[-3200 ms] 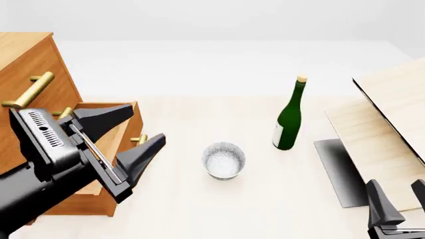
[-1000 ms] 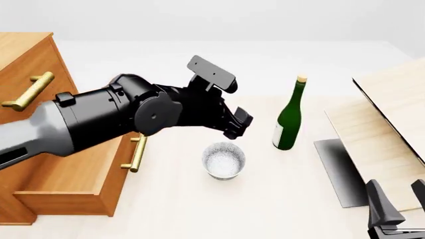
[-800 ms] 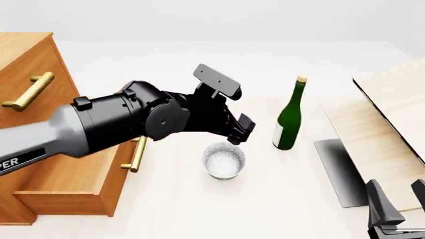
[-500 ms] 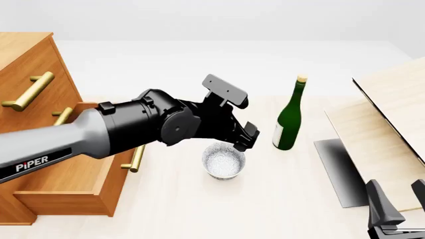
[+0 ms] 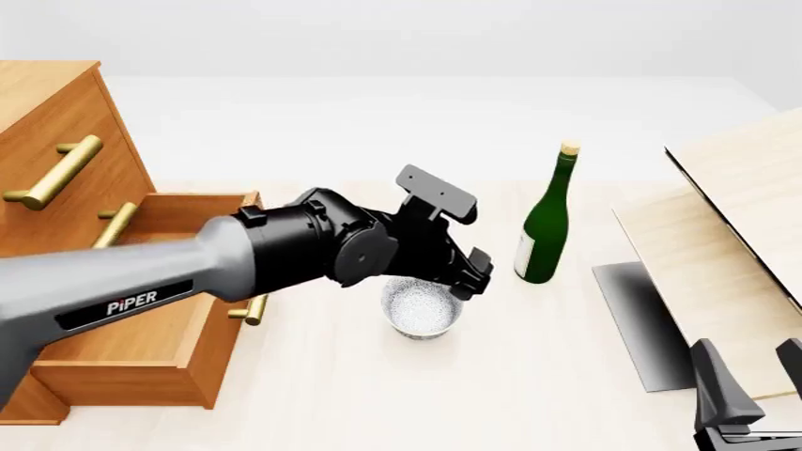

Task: Put the bowl in the bottom drawer of the cabinet.

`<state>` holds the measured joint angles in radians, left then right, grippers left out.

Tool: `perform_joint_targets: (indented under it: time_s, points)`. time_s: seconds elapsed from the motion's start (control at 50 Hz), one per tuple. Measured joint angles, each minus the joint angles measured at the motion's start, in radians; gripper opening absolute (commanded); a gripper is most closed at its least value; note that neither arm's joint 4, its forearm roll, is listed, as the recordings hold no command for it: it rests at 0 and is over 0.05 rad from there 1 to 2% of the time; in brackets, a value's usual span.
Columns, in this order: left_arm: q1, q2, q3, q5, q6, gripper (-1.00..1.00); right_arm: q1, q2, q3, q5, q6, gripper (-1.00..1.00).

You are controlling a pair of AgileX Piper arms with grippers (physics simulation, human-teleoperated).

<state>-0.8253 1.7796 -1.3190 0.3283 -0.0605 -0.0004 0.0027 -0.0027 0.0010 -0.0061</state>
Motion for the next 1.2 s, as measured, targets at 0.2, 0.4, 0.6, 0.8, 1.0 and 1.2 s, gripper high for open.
perform_joint_targets:
  time_s: [0.2, 0.4, 0.6, 0.8, 1.0, 1.2]
  points:
    - [-0.001, 0.039, -0.008, -0.015, -0.017, 1.0, 0.0, 0.0, 0.0, 0.0, 0.0, 1.0]
    - [-0.001, 0.078, -0.018, -0.022, -0.035, 1.0, 0.0, 0.0, 0.0, 0.0, 0.0, 1.0]
    - [0.0, 0.116, -0.034, -0.018, -0.043, 1.0, 0.0, 0.0, 0.0, 0.0, 0.0, 1.0]
    - [0.009, 0.15, -0.05, -0.017, -0.04, 1.0, 0.0, 0.0, 0.0, 0.0, 0.0, 1.0]
    - [0.01, 0.18, -0.057, -0.027, -0.048, 1.0, 0.0, 0.0, 0.0, 0.0, 0.0, 1.0]
    - [0.009, 0.203, -0.06, -0.039, -0.061, 1.0, 0.0, 0.0, 0.0, 0.0, 0.0, 1.0]
